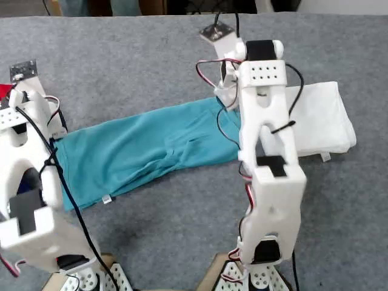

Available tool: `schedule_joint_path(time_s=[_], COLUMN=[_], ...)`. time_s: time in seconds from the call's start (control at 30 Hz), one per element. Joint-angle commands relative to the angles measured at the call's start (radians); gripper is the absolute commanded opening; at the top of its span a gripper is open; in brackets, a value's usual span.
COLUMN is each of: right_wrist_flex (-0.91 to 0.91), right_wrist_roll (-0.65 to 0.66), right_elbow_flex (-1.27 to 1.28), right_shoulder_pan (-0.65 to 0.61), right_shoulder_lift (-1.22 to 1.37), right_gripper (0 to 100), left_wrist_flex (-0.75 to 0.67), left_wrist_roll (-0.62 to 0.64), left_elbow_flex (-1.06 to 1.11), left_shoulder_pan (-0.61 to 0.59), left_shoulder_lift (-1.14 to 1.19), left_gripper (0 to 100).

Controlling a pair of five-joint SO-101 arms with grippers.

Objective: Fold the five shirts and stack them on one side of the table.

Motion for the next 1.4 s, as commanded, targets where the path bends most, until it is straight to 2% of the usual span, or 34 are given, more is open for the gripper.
schedule_joint_path(time_s=[0.0,0.13,0.23,0.37,0.57,0.77,0.97,1.17,1.37], right_wrist_flex=[-0.017,-0.078,-0.109,-0.133,-0.124,-0.124,-0.126,-0.126,-0.126], right_wrist_roll=[0.075,0.118,0.123,0.123,0.12,0.115,0.115,0.115,0.115], right_elbow_flex=[0.257,0.472,0.591,0.682,0.687,0.693,0.691,0.691,0.691], right_shoulder_pan=[-0.011,-0.008,-0.012,-0.014,-0.014,-0.069,-0.106,-0.106,-0.106], right_shoulder_lift=[-0.223,-0.381,-0.466,-0.524,-0.545,-0.542,-0.539,-0.539,-0.539], right_gripper=[1.5,1.5,1.5,1.5,1.5,1.5,1.5,1.5,1.5], left_wrist_flex=[0.101,0.095,0.025,-0.034,-0.089,-0.002,0.21,0.175,0.074], left_wrist_roll=[0.006,0.046,0.066,0.04,0.04,0.034,0.032,0.04,0.106], left_elbow_flex=[0.05,0.16,0.236,0.268,0.26,0.202,0.07,0.067,0.067], left_shoulder_pan=[-0.015,-0.085,-0.147,-0.145,-0.142,-0.13,-0.128,-0.127,-0.125], left_shoulder_lift=[-0.097,-0.107,-0.089,-0.051,0.071,0.107,0.005,0.043,0.288], left_gripper=[16,20,20,20,20,20,20,20,22])
